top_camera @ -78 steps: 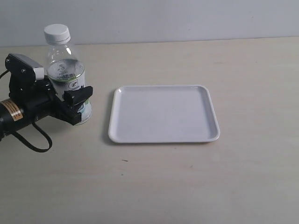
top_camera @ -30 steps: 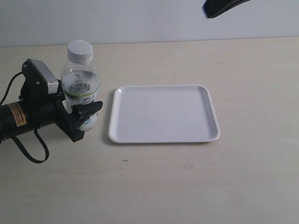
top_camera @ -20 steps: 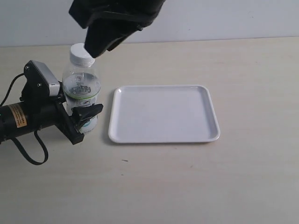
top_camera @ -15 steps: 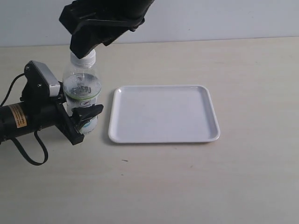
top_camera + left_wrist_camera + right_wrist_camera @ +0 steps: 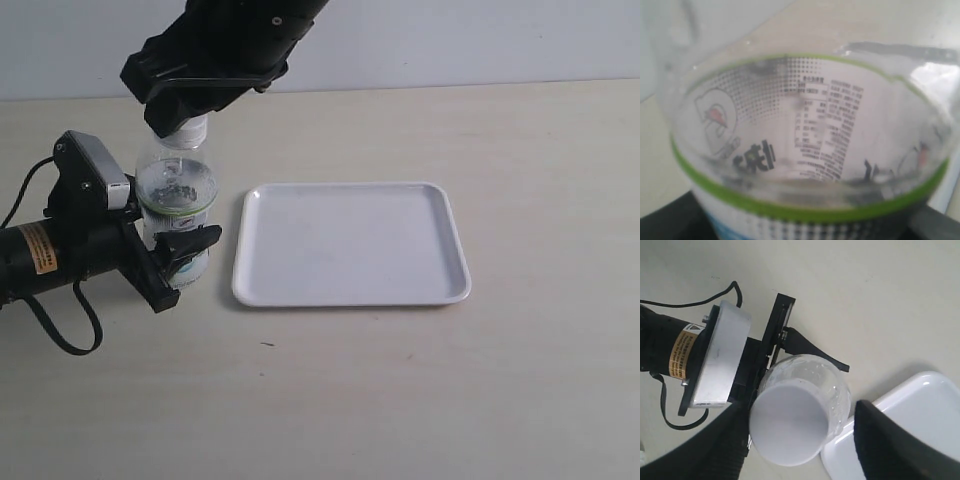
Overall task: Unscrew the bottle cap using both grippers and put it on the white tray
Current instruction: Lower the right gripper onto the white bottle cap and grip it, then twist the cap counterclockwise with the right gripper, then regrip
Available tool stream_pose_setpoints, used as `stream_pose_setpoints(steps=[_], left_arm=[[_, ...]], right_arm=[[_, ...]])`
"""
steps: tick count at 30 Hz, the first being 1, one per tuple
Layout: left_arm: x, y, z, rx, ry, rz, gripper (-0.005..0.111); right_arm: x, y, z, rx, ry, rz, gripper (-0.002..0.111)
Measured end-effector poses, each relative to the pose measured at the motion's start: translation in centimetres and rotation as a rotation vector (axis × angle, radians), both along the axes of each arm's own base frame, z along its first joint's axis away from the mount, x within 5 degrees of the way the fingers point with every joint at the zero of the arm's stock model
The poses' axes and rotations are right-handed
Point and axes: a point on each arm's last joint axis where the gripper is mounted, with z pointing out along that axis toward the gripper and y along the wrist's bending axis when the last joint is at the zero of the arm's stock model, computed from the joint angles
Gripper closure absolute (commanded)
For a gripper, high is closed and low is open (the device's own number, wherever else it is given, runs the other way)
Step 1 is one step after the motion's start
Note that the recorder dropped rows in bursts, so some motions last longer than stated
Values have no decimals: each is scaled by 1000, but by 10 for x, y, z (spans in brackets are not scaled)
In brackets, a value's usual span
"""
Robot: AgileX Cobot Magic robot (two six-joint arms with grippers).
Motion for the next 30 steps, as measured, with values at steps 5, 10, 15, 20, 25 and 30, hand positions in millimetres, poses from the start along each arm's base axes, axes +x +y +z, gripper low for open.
stream_pose_setpoints(steps=[5, 10, 15, 20, 25, 30], left_arm=[[0, 0, 0, 1, -1, -1, 107], [0, 0, 0, 3, 0, 0, 107], [0, 0, -1, 7, 3, 1, 107], [0, 0, -1, -1, 12, 4, 107], [0, 0, -1, -4, 15, 6, 107], [0, 0, -1, 1, 19, 7, 107]], right_arm=[[1, 1, -2, -2, -3, 3, 49], [2, 1, -1, 0, -10, 2, 49], [2, 1, -1, 2, -18, 3, 49], [2, 1, -1, 2, -26, 8, 49], [3, 1, -2, 2, -29, 8, 49], [5, 3, -7, -2, -16, 9, 49]])
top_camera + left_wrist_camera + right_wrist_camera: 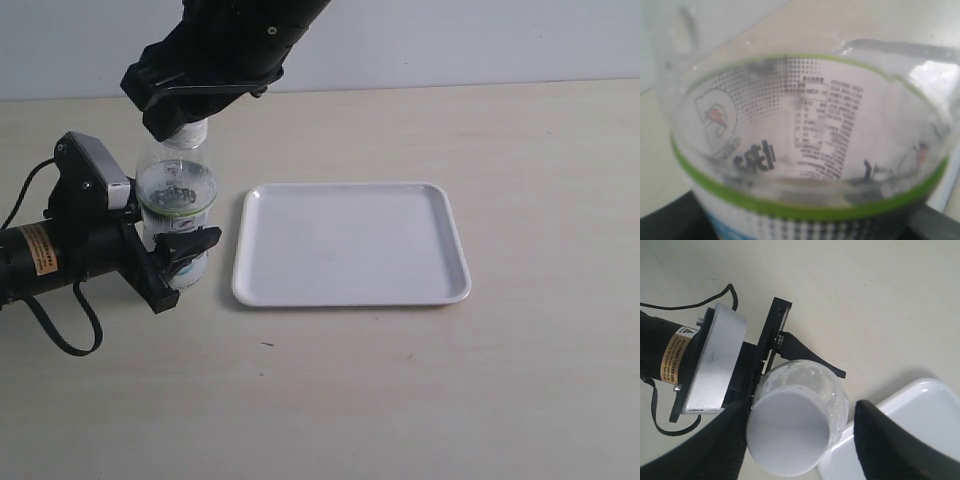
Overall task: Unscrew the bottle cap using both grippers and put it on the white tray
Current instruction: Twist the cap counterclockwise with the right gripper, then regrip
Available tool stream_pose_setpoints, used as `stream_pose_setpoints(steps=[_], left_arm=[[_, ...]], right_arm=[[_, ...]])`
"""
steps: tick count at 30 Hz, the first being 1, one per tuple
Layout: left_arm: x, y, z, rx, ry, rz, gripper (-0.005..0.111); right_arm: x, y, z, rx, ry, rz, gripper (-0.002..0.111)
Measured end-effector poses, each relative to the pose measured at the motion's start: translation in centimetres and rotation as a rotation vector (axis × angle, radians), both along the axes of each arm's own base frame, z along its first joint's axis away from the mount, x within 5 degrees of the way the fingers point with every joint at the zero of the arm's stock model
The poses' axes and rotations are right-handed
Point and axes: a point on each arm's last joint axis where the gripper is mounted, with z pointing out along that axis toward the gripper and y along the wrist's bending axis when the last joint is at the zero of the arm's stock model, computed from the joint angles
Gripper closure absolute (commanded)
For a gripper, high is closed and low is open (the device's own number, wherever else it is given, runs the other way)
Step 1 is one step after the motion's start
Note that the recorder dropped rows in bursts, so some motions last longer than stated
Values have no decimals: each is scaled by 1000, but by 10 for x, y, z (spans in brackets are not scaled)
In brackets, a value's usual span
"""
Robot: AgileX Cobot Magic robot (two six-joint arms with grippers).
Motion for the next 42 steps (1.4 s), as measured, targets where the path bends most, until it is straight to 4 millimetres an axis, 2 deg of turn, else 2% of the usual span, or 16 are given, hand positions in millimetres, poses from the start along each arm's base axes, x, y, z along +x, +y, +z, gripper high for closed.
stream_pose_setpoints(steps=[2, 4, 7, 12, 13, 19, 24, 33, 42], left_arm=[[0, 0, 0, 1, 1, 0, 107], [0, 0, 0, 1, 1, 0, 107], [0, 0, 0, 1, 1, 0, 107], [0, 0, 0, 0, 3, 3, 107], [0, 0, 0, -2, 5, 4, 107], [0, 0, 0, -14, 23, 12, 107], [0, 0, 0, -28, 37, 18, 107], [1, 0, 0, -50, 56, 32, 107], [1, 1, 0, -51, 58, 39, 107]], right_arm=[[0, 0, -1, -1, 1, 0, 50], [0, 0, -1, -2, 1, 1, 56], [0, 0, -1, 2, 4, 1, 70], [0, 0, -1, 2, 3, 1, 104], [0, 0, -1, 2, 3, 1, 108], [1, 1, 0, 2, -10, 7, 108], [1, 1, 0, -18, -67, 78, 108], [4, 2, 1, -79, -244, 269, 108], [4, 3, 2, -183, -464, 551, 108]])
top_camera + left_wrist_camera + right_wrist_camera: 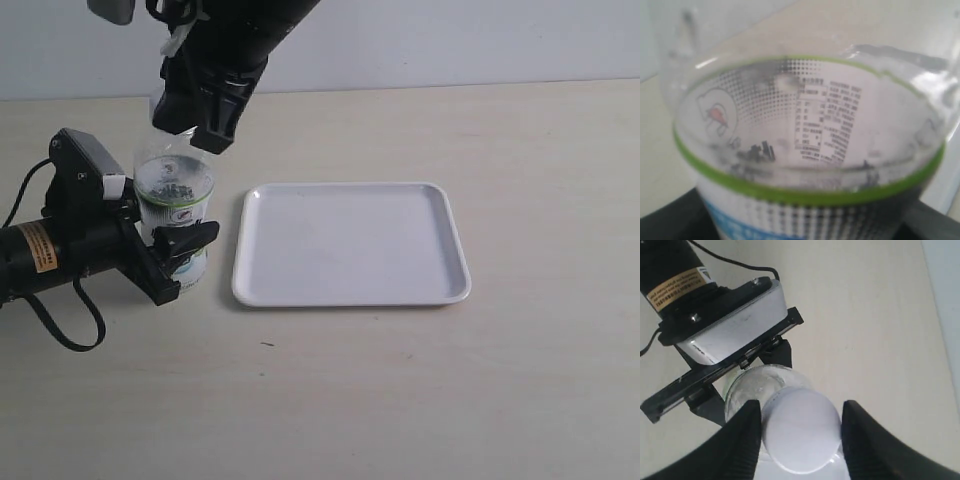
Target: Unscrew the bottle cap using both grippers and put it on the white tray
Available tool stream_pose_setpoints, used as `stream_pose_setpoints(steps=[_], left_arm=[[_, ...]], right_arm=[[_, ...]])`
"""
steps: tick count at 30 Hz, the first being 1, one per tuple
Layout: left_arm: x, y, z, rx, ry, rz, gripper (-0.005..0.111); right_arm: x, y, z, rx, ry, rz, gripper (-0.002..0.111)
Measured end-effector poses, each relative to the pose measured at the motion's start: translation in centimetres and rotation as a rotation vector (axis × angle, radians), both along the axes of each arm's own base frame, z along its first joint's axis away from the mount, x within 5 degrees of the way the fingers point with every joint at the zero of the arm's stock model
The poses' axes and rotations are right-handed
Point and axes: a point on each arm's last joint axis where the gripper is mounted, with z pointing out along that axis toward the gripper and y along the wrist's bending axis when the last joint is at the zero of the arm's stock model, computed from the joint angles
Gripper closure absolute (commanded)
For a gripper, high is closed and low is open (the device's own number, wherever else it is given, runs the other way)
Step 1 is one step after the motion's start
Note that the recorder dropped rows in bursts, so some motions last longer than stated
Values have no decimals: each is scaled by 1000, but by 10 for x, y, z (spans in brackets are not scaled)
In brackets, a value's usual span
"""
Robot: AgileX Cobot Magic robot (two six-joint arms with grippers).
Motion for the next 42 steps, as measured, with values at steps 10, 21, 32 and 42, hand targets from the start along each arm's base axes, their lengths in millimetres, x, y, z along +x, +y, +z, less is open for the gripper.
stream_pose_setpoints(steps=[10, 21, 32, 42], left_arm=[[4, 3, 0, 28, -15, 23, 107], [3, 0, 2, 19, -43, -1, 107], [3, 0, 2, 33, -63, -8, 107], [3, 0, 2, 50, -83, -16, 107]], right_arm=[[-1, -1, 3, -72, -132, 153, 95], [-13, -6, 34, 151, 117, -196, 30], [-10, -22, 24, 140, 364, -659, 30], [-10, -17, 20, 192, 447, -701, 35]])
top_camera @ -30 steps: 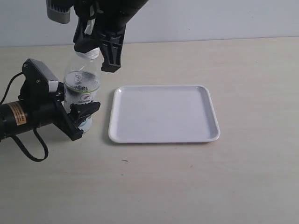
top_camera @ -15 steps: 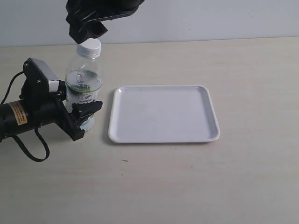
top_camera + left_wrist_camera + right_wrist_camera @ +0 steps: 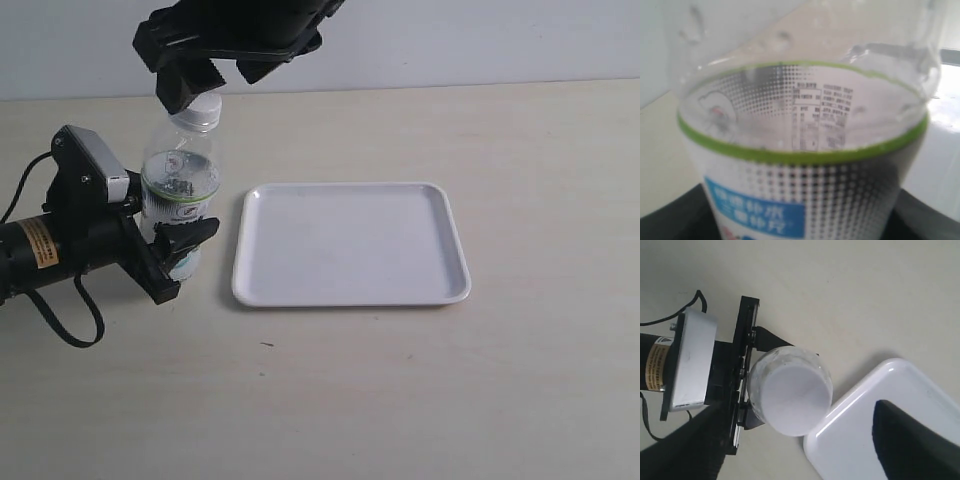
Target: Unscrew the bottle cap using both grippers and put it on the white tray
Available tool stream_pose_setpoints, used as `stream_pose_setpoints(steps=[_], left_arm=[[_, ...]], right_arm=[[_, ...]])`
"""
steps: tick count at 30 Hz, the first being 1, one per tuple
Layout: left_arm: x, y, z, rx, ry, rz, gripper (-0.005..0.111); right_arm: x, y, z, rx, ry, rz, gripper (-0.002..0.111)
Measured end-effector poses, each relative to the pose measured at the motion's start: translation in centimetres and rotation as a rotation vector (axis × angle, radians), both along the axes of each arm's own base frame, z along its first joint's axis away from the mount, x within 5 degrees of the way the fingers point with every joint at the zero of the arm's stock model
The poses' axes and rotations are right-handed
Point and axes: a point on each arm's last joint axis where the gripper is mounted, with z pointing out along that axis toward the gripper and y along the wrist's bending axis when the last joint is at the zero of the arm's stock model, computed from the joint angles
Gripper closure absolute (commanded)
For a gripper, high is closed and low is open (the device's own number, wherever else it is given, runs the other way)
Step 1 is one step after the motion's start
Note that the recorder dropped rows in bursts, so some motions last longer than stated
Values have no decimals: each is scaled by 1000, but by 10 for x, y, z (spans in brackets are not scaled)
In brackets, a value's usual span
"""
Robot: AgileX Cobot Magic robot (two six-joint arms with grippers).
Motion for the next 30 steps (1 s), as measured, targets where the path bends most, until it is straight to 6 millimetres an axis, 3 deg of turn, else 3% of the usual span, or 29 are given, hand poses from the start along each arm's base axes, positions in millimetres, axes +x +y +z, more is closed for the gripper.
stream_pose_setpoints(steps=[8, 18, 24, 30], left_arm=[[0, 0, 0, 1, 0, -2, 107], [0, 0, 0, 2, -2, -3, 107], [0, 0, 0, 3, -3, -3, 107], [0, 0, 0, 2, -3, -1, 107]], right_arm=[[8, 6, -15, 8, 18, -22, 39], [10, 7, -16, 20, 13, -31, 43], [12, 9, -20, 27, 15, -36, 52], [11, 11, -19, 47, 29, -36, 76]])
